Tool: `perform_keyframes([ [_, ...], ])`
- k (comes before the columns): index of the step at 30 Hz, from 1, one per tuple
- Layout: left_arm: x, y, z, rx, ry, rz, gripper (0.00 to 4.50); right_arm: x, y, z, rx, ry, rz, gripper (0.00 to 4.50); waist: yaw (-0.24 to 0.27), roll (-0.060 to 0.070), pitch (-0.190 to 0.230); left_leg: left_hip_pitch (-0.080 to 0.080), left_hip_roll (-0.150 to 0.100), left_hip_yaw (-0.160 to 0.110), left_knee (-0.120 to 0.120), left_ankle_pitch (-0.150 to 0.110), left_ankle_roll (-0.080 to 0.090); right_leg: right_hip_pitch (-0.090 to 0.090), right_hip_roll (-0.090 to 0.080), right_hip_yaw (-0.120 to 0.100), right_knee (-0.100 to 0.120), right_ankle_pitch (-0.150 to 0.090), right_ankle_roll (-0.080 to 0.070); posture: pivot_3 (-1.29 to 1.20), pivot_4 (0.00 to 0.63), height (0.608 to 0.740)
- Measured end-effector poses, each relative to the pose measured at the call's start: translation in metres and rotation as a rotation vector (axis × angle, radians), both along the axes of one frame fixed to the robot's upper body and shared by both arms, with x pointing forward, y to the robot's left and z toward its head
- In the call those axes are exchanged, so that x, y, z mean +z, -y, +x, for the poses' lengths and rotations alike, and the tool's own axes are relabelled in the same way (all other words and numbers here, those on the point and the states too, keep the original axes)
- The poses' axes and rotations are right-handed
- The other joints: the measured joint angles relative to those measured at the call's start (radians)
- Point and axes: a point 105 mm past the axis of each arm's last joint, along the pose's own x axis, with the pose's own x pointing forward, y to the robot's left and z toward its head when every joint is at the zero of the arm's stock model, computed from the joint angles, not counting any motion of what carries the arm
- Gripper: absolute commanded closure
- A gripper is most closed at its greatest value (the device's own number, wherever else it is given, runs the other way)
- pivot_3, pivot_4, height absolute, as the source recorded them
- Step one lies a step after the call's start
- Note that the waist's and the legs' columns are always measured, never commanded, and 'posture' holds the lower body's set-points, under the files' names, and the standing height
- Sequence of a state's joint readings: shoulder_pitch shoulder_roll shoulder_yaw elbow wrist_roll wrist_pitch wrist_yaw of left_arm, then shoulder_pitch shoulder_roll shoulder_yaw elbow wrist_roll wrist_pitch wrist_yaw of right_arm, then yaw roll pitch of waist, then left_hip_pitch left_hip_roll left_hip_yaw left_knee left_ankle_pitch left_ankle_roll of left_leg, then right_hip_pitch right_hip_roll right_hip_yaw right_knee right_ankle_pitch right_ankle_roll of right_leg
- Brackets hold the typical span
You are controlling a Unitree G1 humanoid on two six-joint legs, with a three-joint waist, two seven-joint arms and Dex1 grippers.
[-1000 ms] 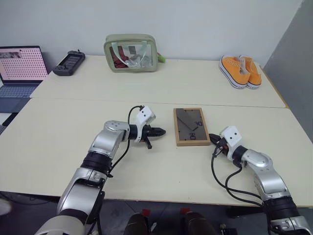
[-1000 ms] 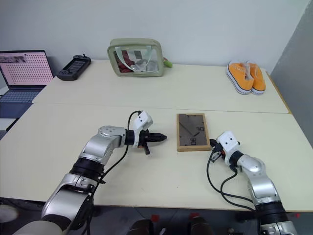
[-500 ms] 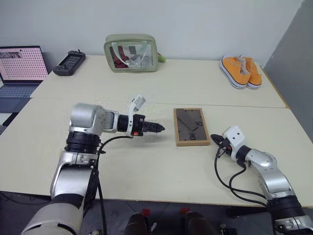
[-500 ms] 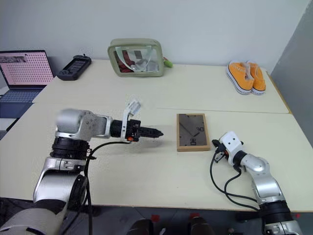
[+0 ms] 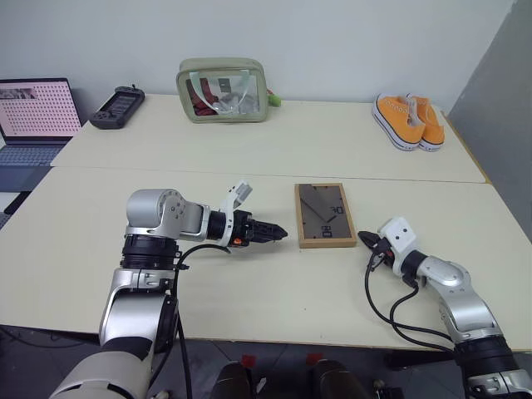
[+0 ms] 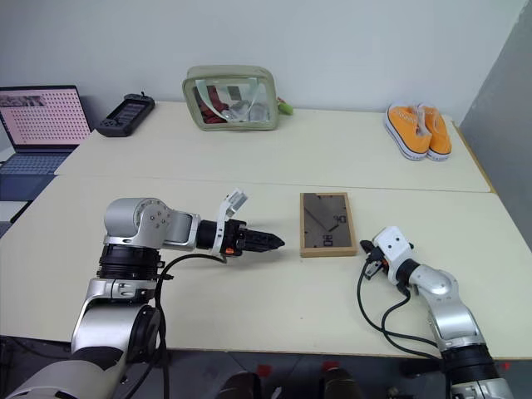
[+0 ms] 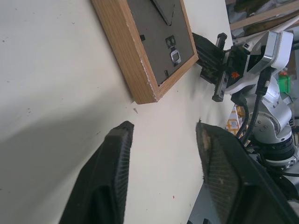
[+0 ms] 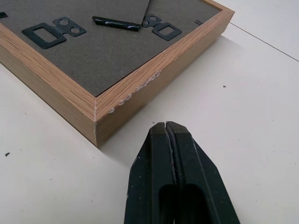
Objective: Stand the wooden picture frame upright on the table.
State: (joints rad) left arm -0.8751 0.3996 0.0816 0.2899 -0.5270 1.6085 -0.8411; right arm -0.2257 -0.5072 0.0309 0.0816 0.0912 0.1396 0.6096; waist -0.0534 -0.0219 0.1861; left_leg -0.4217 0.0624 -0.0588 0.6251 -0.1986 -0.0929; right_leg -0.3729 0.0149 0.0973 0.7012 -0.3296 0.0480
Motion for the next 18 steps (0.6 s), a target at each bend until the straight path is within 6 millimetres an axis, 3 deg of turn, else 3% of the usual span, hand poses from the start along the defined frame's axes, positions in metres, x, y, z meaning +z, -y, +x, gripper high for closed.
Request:
perform_keyframes([
  [5,-0.003,0.000,0.004,0.027,-0.020,-0.008,0.58,0.000,0.000,0.000,0.000,0.000,0.000,4.50,0.000,0.000,0.000,0.000,0.000,0.000,0.000,0.000,0.000,0.000,0.000,0.000,0.000,0.000,0.000,0.00,0.150,0.740],
  [18,-0.029,0.027,0.035,0.101,-0.042,-0.083,0.58,-0.003,-0.017,0.000,0.032,0.036,-0.027,4.50,0.002,0.000,0.000,0.004,-0.001,0.000,0.000,0.000,0.000,0.004,0.000,0.000,0.000,0.000,0.000,0.00,0.150,0.740],
])
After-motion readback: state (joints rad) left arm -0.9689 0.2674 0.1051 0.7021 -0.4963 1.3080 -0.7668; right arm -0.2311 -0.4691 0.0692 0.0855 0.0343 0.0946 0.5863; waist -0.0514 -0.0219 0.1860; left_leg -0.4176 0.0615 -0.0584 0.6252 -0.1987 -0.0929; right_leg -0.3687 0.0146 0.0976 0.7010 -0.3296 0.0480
